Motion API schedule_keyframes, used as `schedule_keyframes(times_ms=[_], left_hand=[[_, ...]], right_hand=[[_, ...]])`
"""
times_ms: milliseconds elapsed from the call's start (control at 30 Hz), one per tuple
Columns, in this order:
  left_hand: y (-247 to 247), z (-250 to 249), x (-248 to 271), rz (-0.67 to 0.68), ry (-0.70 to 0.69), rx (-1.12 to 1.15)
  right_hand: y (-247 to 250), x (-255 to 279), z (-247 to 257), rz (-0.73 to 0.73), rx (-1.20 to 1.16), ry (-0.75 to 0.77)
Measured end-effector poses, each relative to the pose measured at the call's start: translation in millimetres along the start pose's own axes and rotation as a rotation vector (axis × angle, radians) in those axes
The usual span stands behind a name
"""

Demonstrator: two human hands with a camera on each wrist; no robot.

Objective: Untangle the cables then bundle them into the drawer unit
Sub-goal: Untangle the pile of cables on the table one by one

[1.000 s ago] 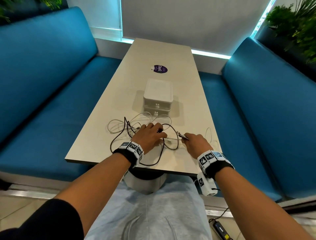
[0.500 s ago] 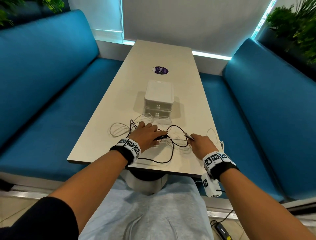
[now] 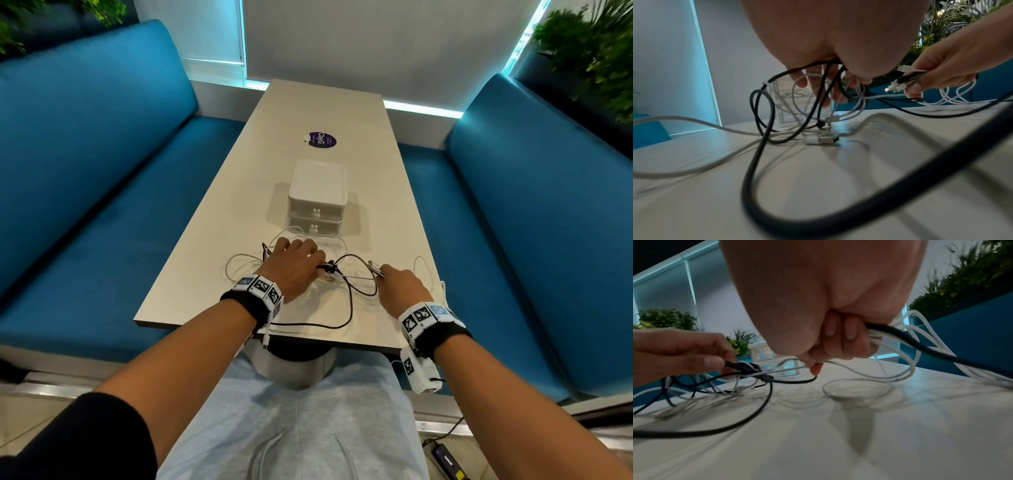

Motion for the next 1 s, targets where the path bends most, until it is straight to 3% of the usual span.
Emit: schedule_keyframes(times_ms=[200,367,533,700,767,867,1000], left_hand=[[2,11,5,-0.015,0.071,0.111],[-2,23,7,0.097,0.191,0.099],[8,8,5,0.134,0.14,0.083],[32,-29,-9,-0.059,0.003,0.056],[27,-43,-16,0.019,-0.061,0.108],[10,-45,-16,0.131,-0.088,-0.046],[8,-30,-13,0.115,-0.038,-0.162]], right_hand=[[-3,1,1,0.006,-0.049,0.025],[10,-1,-14,-0.018,-0.092,-0.048],[5,4,-9,0.017,-0.214,0.064],[0,10,8,0.029,-0.31,0.213],[1,11,10,0.026,-0.345,0.23],[6,10,5,0.031,-0.365,0.23],[9,10,-13,0.074,-0.316,0.187]])
Point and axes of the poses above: each hand's wrist, its own x-axis away from the middle knuckle, its own y-axis out of the back of the hand, z = x × y, the point moved 4 cm from there along -x, towards the middle knuckle, and after that the axes turned 13 degrees about -x, right-handed, at the moved point
